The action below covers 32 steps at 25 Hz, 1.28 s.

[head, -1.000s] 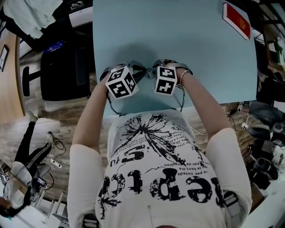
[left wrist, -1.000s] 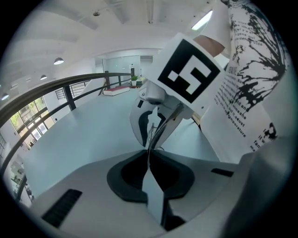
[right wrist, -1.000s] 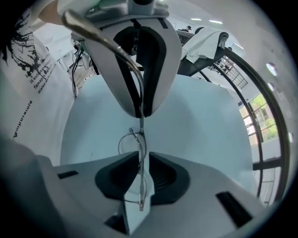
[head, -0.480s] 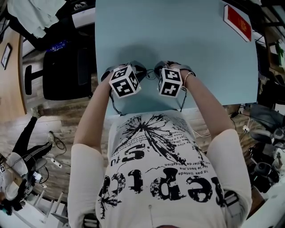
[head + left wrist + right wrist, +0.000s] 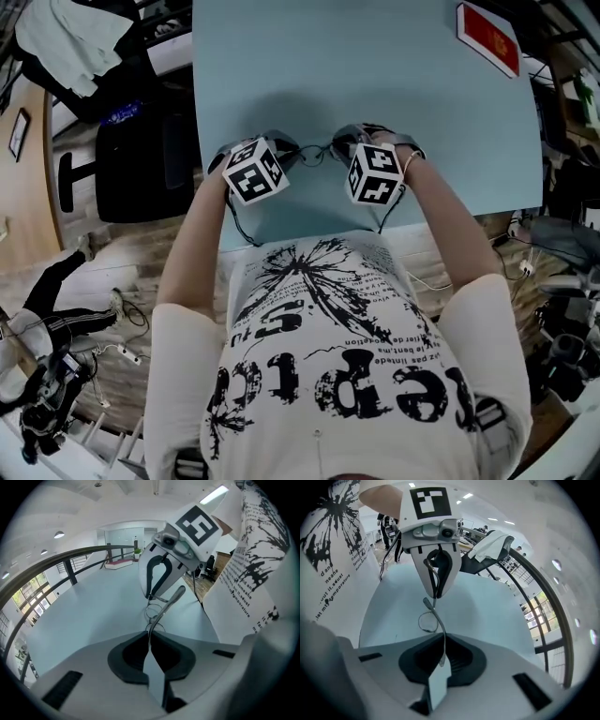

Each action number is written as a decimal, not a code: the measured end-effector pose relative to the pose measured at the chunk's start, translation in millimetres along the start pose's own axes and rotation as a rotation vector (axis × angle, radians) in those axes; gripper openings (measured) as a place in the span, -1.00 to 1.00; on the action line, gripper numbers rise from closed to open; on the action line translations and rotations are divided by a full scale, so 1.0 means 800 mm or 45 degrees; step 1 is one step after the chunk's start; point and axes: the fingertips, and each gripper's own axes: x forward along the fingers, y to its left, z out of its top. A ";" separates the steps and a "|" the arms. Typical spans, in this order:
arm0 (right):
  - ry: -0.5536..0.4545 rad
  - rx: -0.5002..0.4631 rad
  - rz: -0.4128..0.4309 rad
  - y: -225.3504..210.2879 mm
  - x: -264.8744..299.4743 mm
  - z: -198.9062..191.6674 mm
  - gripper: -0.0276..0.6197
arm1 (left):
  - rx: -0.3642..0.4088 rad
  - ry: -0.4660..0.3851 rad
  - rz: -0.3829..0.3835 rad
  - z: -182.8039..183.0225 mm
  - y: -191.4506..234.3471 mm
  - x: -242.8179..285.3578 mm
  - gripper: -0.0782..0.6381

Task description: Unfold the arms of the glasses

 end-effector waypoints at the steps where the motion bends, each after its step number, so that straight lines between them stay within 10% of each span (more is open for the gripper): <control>1: -0.011 0.016 -0.011 -0.002 -0.004 -0.002 -0.85 | -0.001 0.000 0.000 0.000 -0.001 0.000 -0.70; 32: -0.053 0.280 -0.093 -0.026 -0.023 -0.037 -0.82 | -0.122 -0.049 0.201 -0.017 0.044 -0.021 -0.70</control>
